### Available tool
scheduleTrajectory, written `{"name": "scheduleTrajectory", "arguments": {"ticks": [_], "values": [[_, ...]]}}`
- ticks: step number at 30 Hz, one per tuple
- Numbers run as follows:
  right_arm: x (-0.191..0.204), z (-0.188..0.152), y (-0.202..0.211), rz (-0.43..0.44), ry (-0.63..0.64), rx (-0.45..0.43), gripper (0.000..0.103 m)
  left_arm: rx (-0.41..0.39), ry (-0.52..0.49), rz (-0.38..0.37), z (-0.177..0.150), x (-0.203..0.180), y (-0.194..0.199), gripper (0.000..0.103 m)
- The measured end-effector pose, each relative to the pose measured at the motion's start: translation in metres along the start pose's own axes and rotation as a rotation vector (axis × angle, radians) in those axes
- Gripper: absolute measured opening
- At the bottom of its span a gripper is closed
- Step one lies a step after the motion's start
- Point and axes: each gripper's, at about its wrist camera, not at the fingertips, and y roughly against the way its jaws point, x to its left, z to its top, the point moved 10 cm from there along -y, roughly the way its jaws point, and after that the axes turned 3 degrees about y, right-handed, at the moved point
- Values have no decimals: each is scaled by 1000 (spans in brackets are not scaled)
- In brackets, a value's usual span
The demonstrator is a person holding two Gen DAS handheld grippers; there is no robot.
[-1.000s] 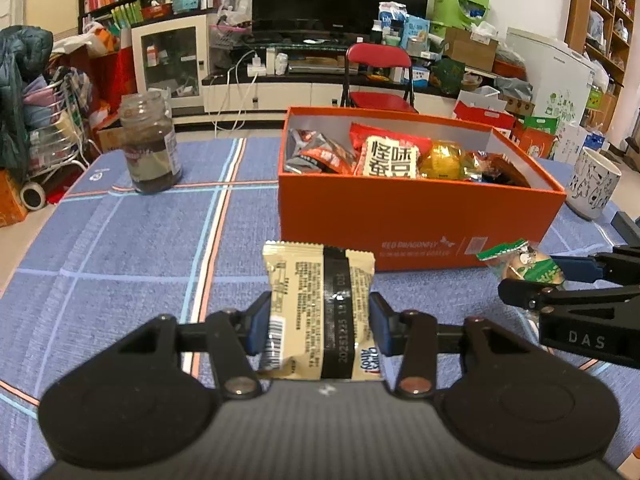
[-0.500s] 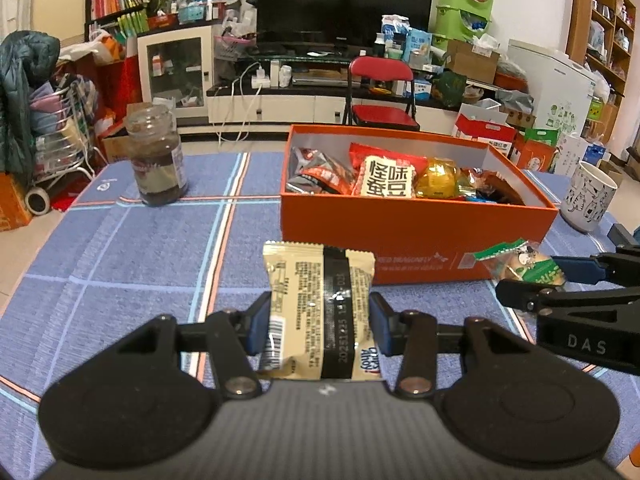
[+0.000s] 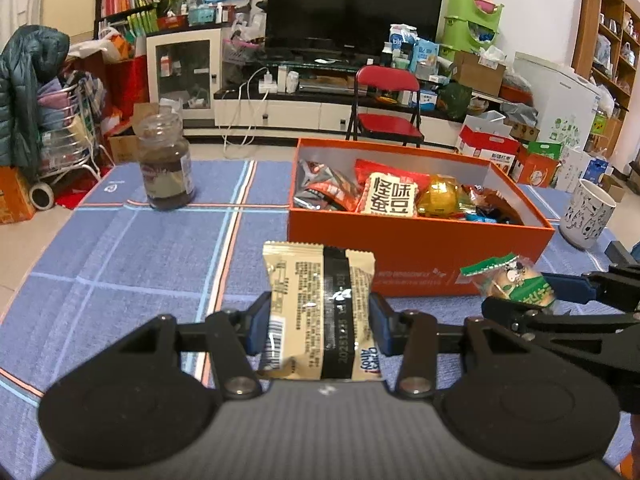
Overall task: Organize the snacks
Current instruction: 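Lift both packets and carry them toward the orange box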
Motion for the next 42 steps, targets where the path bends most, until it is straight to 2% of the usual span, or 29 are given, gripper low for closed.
{"name": "scheduleTrajectory", "arguments": {"ticks": [8, 18, 26, 32, 42], "values": [[4, 6, -1, 2, -9, -8, 35, -22, -5, 40, 11, 5, 1, 46], [10, 27, 2, -4, -13, -44, 34, -75, 18, 27, 48, 2, 3, 46], [7, 28, -5, -7, -20, -30, 34, -46, 16, 53, 37, 11, -2, 46], [8, 20, -5, -9, 0, -17, 35, -41, -31, 87, 31, 10, -2, 46], [-5, 22, 7, -9, -29, -44, 35, -36, -59, 114, 30, 8, -5, 46]]}}
